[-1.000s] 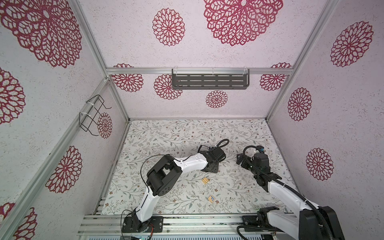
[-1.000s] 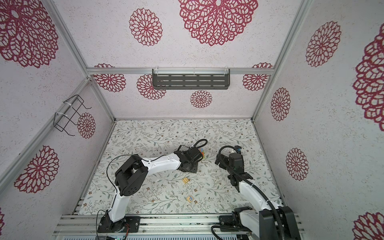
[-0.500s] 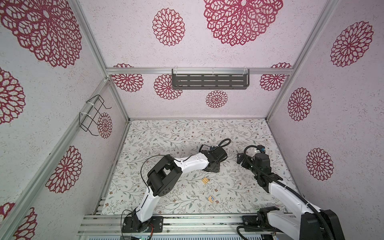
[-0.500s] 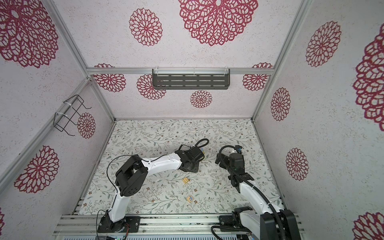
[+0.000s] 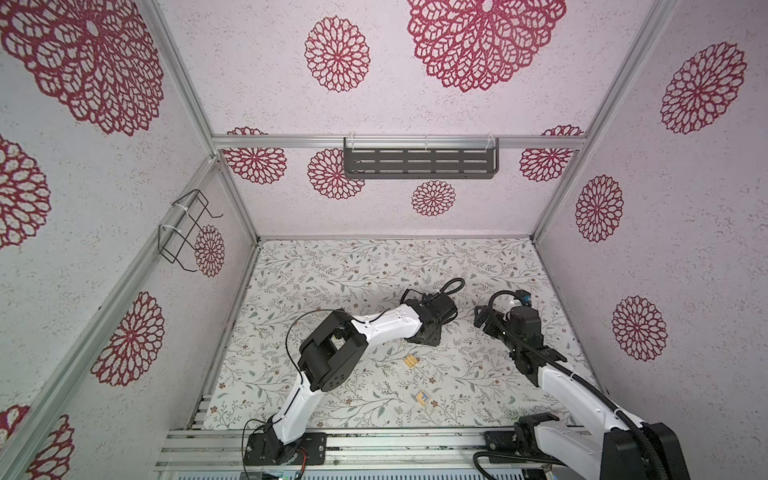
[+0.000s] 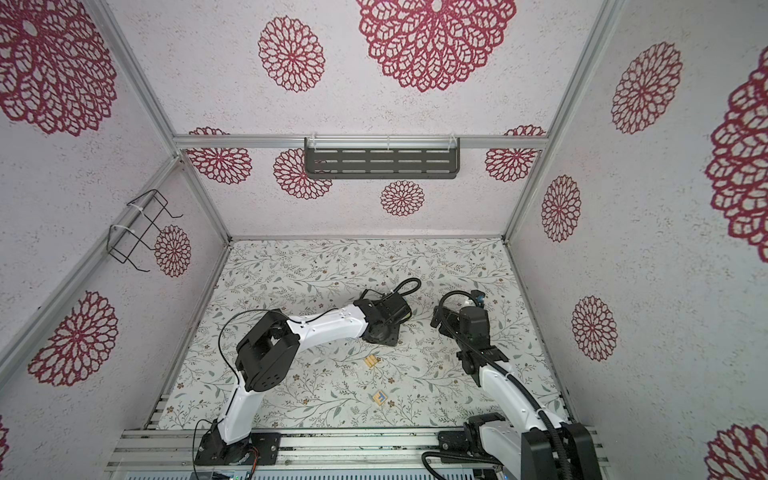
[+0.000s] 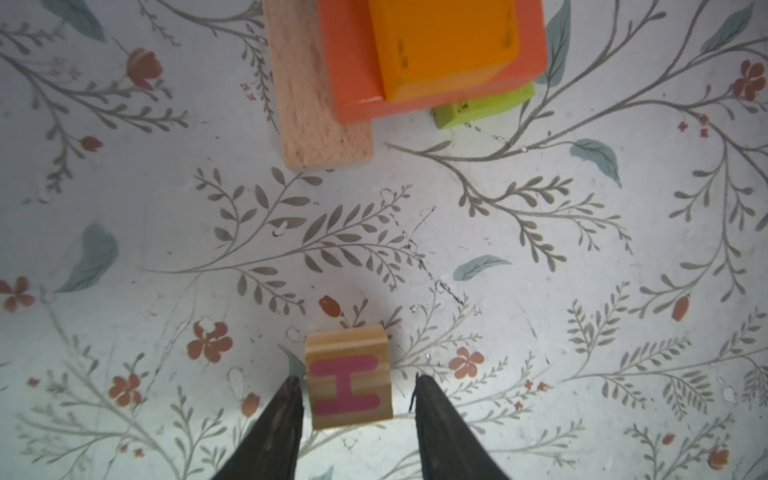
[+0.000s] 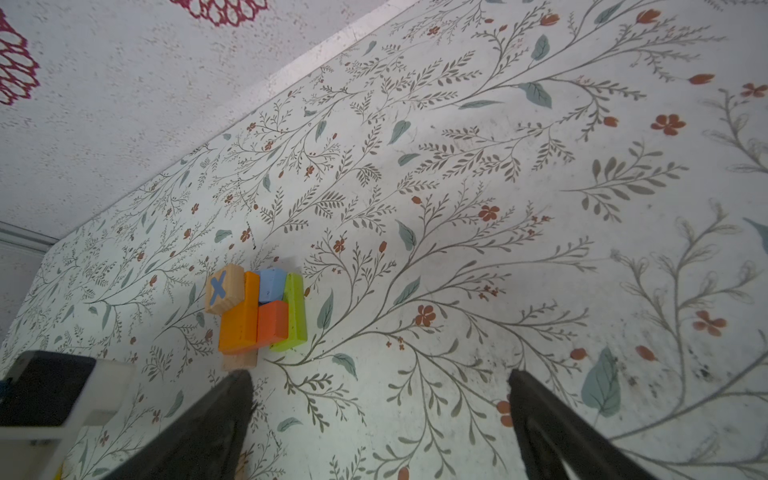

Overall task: Build the wood block tower
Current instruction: 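Close the left gripper on the H letter cube and lift it, then carry the H cube with the left gripper over the stack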

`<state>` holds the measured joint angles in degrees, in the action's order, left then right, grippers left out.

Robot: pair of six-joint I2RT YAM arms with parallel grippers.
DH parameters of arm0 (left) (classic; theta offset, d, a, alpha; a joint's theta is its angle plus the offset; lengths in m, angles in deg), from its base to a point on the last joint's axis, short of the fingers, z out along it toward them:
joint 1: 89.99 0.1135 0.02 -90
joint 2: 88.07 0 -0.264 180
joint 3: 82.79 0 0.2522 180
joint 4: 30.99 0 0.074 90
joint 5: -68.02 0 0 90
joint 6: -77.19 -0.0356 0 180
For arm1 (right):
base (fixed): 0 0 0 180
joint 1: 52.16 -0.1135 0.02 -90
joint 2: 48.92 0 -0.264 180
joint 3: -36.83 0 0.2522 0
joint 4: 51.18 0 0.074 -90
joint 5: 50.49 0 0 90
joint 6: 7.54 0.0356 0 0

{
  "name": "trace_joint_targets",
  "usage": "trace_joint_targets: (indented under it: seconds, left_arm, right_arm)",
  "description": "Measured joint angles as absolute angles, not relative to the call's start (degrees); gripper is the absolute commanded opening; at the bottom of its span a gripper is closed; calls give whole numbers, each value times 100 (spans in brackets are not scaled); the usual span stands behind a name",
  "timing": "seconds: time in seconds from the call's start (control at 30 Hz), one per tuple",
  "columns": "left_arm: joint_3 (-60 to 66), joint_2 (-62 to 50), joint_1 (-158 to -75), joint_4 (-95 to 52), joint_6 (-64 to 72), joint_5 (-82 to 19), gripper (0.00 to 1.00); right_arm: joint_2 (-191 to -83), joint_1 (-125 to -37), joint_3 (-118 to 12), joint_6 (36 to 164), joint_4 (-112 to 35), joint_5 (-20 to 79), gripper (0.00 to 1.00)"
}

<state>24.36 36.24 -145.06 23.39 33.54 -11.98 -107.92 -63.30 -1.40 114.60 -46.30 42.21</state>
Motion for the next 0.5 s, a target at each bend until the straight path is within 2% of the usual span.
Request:
trace_joint_targets:
  seconds: [0.5]
  left_arm:
    - [2532, 3679, -14512, 2435, 3326, -1196, 36]
  right_arm:
    - [-10792, -6330, -140, 11460, -4630, 4221, 99]
